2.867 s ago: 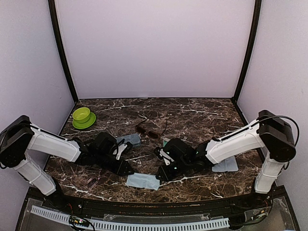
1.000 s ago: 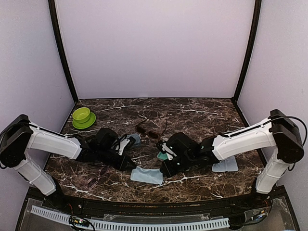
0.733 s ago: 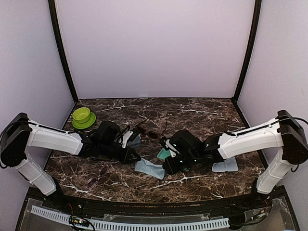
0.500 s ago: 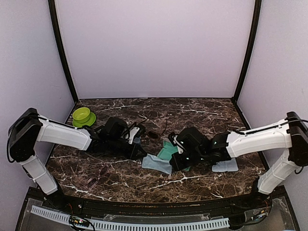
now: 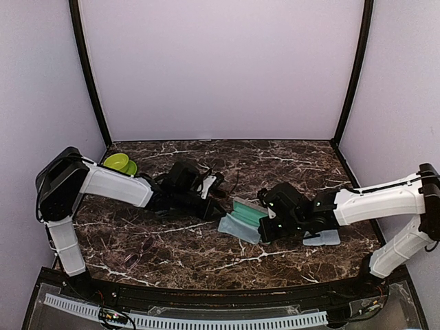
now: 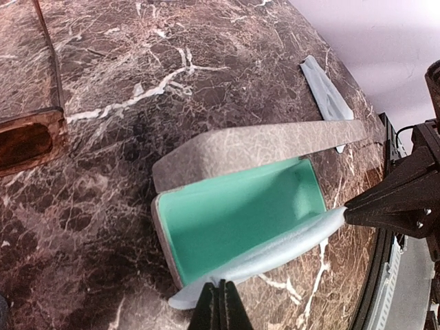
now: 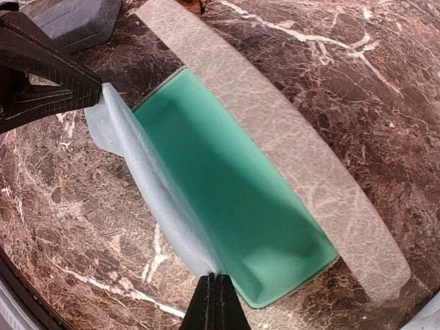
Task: Organize the sunglasses
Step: Place the folded cleaning cloth in the sunglasses case.
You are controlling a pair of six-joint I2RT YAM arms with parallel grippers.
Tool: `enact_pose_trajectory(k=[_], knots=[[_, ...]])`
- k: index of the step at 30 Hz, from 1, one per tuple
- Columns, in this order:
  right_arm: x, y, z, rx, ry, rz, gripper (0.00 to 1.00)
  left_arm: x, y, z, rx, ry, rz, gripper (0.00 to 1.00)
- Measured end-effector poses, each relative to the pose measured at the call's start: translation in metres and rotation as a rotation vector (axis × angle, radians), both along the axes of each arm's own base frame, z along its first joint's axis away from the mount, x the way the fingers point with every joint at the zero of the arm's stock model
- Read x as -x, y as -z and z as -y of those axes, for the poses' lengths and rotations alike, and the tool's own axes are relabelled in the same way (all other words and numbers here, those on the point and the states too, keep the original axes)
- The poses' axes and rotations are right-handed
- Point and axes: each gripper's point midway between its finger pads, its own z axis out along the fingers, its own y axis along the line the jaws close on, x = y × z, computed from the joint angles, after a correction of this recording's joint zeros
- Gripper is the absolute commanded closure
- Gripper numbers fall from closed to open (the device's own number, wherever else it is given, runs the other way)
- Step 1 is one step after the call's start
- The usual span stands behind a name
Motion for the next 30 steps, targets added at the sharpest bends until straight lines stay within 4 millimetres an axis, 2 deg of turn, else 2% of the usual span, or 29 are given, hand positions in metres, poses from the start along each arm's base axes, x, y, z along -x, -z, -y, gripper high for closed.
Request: enact_pose_trajectory(k=[13, 20, 30], knots=[[-0.008, 0.002, 0.019, 0.038, 0.067, 0.01, 1.0, -0.002, 0.013, 0.024, -0.004, 0.027, 0.013, 1.0], [-0.01, 0.004, 0.029, 0.075, 0.09, 0.017, 1.0, -0.002, 0.011, 0.03, 0.001, 0.021, 0.041, 1.0], [-0.014, 0.004, 0.034, 0.097, 0.113, 0.041, 1.0, -0.014, 0.003, 0.034, 0.026, -0.014, 0.101, 1.0]])
